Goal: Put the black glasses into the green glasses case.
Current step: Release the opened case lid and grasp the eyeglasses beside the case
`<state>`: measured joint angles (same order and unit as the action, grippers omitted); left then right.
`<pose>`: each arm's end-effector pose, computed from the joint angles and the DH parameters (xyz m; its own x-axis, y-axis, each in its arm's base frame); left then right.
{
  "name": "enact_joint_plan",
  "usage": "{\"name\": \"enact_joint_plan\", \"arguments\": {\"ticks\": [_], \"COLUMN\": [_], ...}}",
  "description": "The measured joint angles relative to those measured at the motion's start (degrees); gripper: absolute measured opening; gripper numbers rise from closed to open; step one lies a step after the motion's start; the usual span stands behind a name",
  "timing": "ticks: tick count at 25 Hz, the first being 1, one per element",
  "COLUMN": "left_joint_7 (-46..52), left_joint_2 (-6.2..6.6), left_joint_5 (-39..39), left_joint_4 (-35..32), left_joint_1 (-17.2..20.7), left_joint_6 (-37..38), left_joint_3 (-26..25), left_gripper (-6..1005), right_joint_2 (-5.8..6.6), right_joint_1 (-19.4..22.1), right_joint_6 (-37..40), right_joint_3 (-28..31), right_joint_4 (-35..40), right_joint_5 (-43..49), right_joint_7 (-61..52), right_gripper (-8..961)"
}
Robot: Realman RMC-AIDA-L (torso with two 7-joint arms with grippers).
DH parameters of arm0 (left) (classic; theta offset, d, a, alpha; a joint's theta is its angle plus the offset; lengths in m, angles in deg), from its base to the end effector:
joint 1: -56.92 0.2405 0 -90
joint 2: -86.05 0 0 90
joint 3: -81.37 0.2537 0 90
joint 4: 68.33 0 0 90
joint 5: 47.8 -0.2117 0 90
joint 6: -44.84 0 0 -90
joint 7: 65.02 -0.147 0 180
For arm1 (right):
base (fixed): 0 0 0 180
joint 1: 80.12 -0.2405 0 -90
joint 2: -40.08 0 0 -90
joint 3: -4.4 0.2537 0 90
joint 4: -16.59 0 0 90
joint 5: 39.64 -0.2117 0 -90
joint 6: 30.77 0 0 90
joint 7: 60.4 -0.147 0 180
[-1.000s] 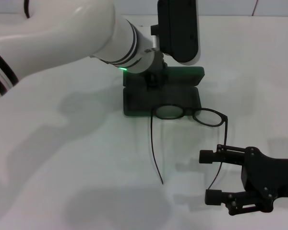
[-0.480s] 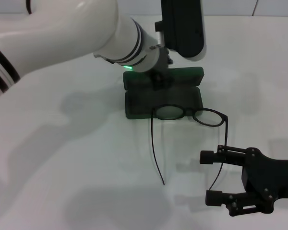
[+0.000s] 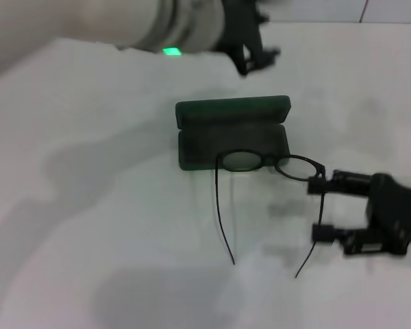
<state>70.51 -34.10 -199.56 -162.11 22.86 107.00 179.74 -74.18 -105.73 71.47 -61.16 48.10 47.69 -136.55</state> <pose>-0.0535 0.3684 -0.0238 0.9900 -0.0473 -0.1330 -0.1172 -0.8005 -0.5878 0.2341 0.2791 -0.0069 0.6989 -0.3303 -0.6343 -0.2878 -0.9419 0.1733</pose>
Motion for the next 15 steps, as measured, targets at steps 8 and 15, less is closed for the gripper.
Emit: {"name": "enact_joint_plan", "arguments": {"ticks": [8,15], "left_joint_7": [-16.0,-25.73], "left_joint_2": [0.28,0.14], "left_joint_5": [37.27,49.31], "left_joint_4": [-6.18,2.63], "left_joint_1": [16.86,25.85], "left_joint_6": [-1.65,-0.06], "left_joint_3": [-13.83,-13.48], "left_gripper": [455,392], "right_joint_2": [2.14,1.61], "right_joint_1": [-2.3,-14.71], "right_joint_6": [-7.77,-10.06], "right_joint_3": [0.15,0.14], "right_joint_4": [23.59,25.57], "right_joint_5": [12.75,31.75], "right_joint_7": [-24.72,-37.78], "right_gripper": [841,837]}}
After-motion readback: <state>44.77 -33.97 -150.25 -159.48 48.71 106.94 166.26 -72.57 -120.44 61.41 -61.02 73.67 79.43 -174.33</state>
